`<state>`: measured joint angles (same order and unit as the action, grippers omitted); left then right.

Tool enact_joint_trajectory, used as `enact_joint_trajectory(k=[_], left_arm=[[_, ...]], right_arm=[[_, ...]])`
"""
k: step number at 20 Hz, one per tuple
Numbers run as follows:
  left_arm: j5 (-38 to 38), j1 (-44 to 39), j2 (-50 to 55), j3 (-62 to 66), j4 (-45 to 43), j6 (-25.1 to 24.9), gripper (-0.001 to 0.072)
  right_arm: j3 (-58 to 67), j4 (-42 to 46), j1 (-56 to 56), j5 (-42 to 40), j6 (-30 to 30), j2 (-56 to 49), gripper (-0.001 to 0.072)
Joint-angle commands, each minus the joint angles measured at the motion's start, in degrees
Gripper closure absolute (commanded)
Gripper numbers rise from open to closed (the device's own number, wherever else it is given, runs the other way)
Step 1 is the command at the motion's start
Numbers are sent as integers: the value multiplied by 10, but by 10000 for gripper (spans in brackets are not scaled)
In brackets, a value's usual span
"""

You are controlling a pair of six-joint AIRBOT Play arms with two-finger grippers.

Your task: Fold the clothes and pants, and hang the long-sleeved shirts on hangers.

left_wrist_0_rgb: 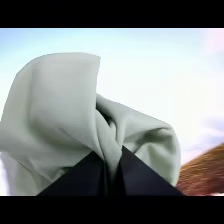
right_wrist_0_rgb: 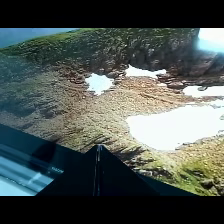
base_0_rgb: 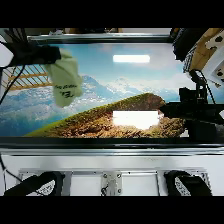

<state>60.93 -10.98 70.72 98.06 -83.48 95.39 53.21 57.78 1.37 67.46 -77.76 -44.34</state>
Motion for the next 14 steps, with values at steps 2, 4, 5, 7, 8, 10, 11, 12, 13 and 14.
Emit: enact_joint_trajectory(k=[2, 4, 5, 7, 8, 10, 11, 12, 13, 14], left_arm=[[-55, -138, -82, 61, 19, -5, 695], [-78, -172, -95, 61, 20, -4, 695], [-82, -183, -96, 61, 20, 1, 696], [-80, -193, -88, 50, 20, 18, 695], [-80, -190, -82, 30, 19, 33, 695], [-70, -169, -65, -36, 20, 77, 695], [-66, -159, -53, -78, 20, 86, 695], [-68, -146, -40, -128, 20, 91, 695], [-71, -132, -24, -174, 20, 100, 695], [-73, -115, -5, -213, 22, 107, 695]], right_arm=[[0, -22, 0, 4, -27, -1, 694], [0, -69, 0, 22, -8, 1, 695], [3, -71, 1, 20, 36, 4, 694], [24, -47, 21, -1, 47, 7, 695], [34, -33, 37, -14, 31, 8, 695], [41, -8, 76, -32, -6, 8, 695], [41, -2, 92, -29, -14, 4, 695], [40, 3, 102, -23, -19, -3, 694], [40, 3, 106, -15, -18, -13, 670], [40, 2, 105, -4, -18, -27, 457]])
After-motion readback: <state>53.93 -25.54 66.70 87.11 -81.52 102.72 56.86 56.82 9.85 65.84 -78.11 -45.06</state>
